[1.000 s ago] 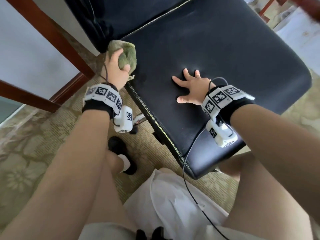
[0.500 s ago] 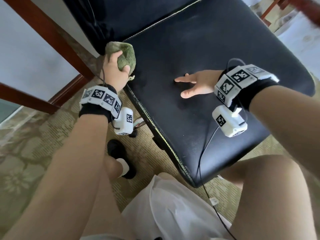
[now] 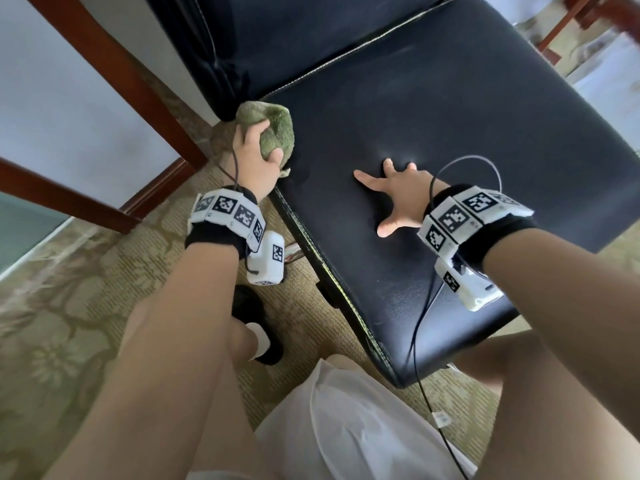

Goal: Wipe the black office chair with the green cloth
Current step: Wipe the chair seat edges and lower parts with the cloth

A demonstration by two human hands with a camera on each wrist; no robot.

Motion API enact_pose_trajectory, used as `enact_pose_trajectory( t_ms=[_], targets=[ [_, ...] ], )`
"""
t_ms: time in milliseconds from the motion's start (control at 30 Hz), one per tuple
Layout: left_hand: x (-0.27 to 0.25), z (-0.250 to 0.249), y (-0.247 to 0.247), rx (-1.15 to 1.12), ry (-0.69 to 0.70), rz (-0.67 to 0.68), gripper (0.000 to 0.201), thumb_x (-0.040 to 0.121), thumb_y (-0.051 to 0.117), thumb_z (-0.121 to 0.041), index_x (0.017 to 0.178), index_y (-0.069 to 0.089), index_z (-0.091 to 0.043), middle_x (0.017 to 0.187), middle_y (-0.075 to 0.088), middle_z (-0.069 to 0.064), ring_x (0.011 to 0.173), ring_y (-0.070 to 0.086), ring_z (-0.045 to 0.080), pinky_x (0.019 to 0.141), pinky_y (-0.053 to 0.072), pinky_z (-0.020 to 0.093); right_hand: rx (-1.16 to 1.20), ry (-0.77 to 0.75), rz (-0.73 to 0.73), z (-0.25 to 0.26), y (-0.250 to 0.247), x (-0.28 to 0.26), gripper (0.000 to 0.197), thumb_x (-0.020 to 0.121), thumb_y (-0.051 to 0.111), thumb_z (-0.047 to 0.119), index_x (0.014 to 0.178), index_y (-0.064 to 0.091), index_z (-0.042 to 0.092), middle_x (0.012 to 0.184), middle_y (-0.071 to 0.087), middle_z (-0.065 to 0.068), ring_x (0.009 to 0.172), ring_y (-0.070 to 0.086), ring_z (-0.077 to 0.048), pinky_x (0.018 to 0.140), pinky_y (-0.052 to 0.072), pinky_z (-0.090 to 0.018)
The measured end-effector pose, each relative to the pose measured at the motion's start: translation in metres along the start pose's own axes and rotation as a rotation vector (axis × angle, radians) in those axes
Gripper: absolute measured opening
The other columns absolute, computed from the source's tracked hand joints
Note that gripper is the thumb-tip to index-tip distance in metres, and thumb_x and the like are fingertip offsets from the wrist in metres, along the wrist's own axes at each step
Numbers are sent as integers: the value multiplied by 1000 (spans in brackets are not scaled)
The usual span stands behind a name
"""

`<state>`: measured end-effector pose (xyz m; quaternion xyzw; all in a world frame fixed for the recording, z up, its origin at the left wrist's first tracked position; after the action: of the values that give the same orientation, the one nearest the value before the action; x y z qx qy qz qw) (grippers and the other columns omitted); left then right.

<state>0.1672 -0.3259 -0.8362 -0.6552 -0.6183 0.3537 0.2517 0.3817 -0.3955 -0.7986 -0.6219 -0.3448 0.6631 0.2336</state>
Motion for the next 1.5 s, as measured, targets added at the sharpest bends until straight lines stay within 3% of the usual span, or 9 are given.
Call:
enact_pose_trajectory(
  t_ms=[100,200,367,467,633,1000,1200,1333,1500],
  targets=[
    [-1,4,-1,8,41,39,52,94,50,-14,143,35,-20,154,21,8,137,29,25,103,22,22,-6,-2,-9,0,1,1,100,78,68,41,147,-5,41,156,2,-17,131,30,-42,97,37,-37],
    [16,6,-9,48,2,38,54,95,48,-18,146,31,-23,155,19,9,137,31,28,107,24,29,3,1,-18,0,4,2,100,77,68,42,146,-4,43,156,3,-15,133,26,-44,95,40,-40],
    [9,3,-5,-93,-9,-34,51,93,50,-15,143,37,-18,151,29,8,137,31,22,104,22,17,4,-3,-28,-3,6,4,100,77,68,44,146,-4,44,157,3,-12,134,24,-43,94,42,-41],
    [-8,11,0,-54,31,-34,51,91,53,-15,140,40,-20,149,33,7,134,34,25,106,27,28,0,1,-30,-3,7,5,100,77,68,44,146,-4,44,156,4,-12,133,25,-43,93,43,-40],
    [-22,16,4,15,64,16,52,93,52,-17,142,37,-21,151,29,7,136,32,23,104,27,30,-14,-11,-50,-3,9,7,99,77,68,45,147,-3,43,156,6,-14,131,28,-45,94,42,-41],
    [-1,-1,-3,22,-1,21,51,91,52,-21,140,40,-24,149,32,6,132,36,27,110,28,35,40,-21,-20,-6,11,5,96,81,65,43,146,-5,43,157,-3,-10,137,12,-48,104,37,-45],
    [-56,0,12,33,23,135,54,94,50,-19,144,30,-27,157,14,6,135,34,23,98,35,31,26,-22,-38,-5,11,6,96,80,66,44,146,-4,44,157,1,-12,137,16,-47,101,37,-42],
    [-39,-8,3,33,-51,199,52,98,43,-20,146,25,-27,158,2,12,141,24,27,107,24,31,55,-19,-40,-5,12,5,96,80,66,43,146,-4,44,157,-1,-10,139,11,-46,103,36,-44],
    [5,-11,-17,-17,-102,130,52,96,44,-20,146,29,-24,150,30,8,133,36,28,105,27,28,74,-10,-31,-4,13,6,96,81,65,41,146,-5,43,157,-4,-10,139,8,-47,104,36,-45]
  ],
)
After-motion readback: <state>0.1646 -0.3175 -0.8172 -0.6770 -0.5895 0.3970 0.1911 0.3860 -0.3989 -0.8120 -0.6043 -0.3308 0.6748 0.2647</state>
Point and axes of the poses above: each hand's wrist, its own x-axis towards the middle knuckle, its own y-axis out of the palm, z = x × y, the point moved 1 cm from there along x, towards the middle knuckle
